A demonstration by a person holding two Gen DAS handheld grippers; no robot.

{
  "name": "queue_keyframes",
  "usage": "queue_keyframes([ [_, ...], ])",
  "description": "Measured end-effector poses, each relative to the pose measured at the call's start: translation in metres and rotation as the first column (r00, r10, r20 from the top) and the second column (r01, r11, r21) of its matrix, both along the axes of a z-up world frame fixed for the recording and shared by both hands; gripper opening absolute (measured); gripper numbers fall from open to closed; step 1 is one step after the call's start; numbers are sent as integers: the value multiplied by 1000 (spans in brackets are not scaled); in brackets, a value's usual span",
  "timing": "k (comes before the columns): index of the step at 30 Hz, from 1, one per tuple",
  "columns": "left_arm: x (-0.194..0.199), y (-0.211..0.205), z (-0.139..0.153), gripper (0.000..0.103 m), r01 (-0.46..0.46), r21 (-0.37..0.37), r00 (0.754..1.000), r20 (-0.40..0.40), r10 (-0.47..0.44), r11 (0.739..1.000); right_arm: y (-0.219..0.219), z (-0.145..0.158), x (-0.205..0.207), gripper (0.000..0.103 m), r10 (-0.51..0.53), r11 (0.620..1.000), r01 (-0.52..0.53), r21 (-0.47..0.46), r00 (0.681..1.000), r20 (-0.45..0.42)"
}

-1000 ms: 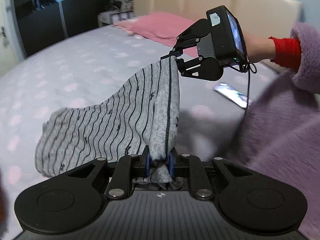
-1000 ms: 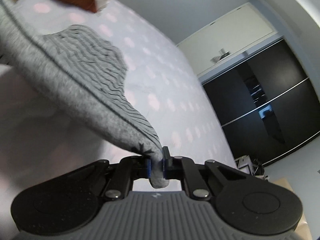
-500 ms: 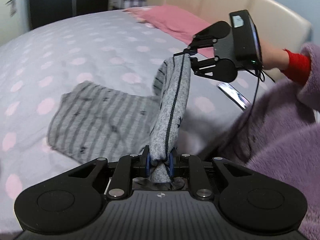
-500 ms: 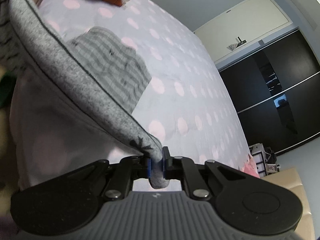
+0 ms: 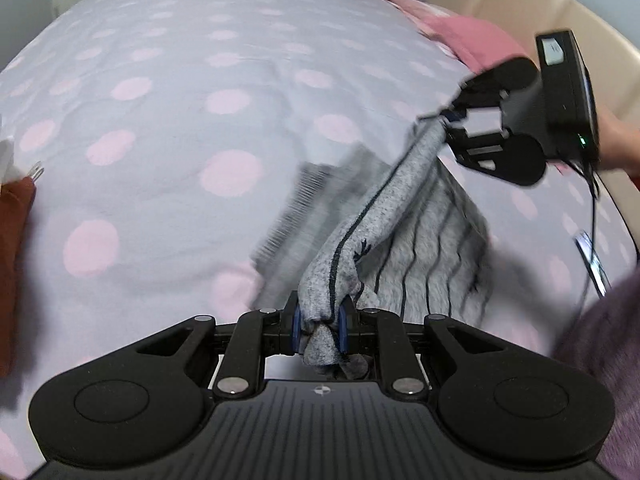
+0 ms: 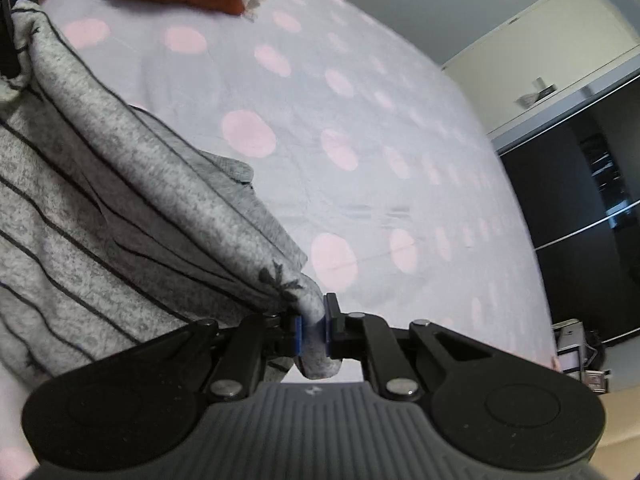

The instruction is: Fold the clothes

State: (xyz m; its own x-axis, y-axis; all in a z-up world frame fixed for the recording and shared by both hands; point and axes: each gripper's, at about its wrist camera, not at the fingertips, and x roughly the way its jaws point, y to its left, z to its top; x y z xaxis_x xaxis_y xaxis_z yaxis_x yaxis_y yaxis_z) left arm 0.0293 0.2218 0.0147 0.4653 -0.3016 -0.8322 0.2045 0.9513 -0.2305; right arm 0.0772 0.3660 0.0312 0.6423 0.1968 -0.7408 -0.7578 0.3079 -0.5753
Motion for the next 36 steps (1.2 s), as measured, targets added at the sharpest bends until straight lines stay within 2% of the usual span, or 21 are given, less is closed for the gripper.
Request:
queue_keyframes([
  [5, 27, 23, -44, 16, -59, -41, 992, -111, 54, 997, 22, -29, 41, 12, -28, 999, 30, 15, 994, -102],
  [8, 25, 26, -48, 21, -81, -24, 991, -110, 78, 996, 24, -36, 50, 14, -51, 994, 64, 84, 987, -150],
  [9, 23, 27, -45, 23, -92, -15, 990, -106, 90, 996, 23, -36, 52, 17, -61, 991, 78, 105, 987, -151],
  [11, 18, 29, -39, 29, -134, 8, 988, -83, 134, 991, 12, -32, 50, 41, -102, 981, 123, 150, 985, -139],
  [12, 15, 30, -34, 30, -159, 32, 985, -68, 161, 987, 5, -27, 50, 47, -131, 971, 156, 184, 982, -137],
  [14, 8, 28, -27, 30, -187, 88, 982, -23, 190, 978, -12, -15, 53, 48, -195, 939, 229, 255, 969, -151],
  [16, -1, 23, -17, 30, -201, 123, 980, 30, 199, 972, -36, -2, 51, 48, -287, 873, 346, 345, 935, -210],
  [18, -16, 12, -6, 31, -199, 127, 979, 80, 190, 972, -64, 9, 44, 48, -368, 781, 463, 421, 884, -289],
  [20, -31, -6, 2, 42, -169, 143, 981, 125, 152, 975, -91, 9, 31, 48, -421, 689, 558, 462, 827, -372],
  [23, -57, -40, 3, 47, -106, 154, 983, 164, 81, 982, -128, 0, 1, 48, -468, 559, 670, 488, 741, -482],
  [26, -84, -70, -8, 49, -96, 142, 985, 154, 74, 985, -158, -18, -33, 48, -489, 414, 760, 500, 650, -582],
  [29, -106, -91, -24, 50, -144, 104, 984, 118, 131, 984, -178, -39, -61, 48, -484, 273, 819, 504, 570, -664],
  [33, -127, -102, -45, 51, -242, 4, 968, 68, 241, 970, -190, -54, -90, 48, -434, 151, 842, 518, 527, -731],
  [36, -129, -107, -62, 52, -266, -37, 963, 29, 267, 963, -196, -62, -101, 49, -370, 53, 840, 540, 519, -770],
])
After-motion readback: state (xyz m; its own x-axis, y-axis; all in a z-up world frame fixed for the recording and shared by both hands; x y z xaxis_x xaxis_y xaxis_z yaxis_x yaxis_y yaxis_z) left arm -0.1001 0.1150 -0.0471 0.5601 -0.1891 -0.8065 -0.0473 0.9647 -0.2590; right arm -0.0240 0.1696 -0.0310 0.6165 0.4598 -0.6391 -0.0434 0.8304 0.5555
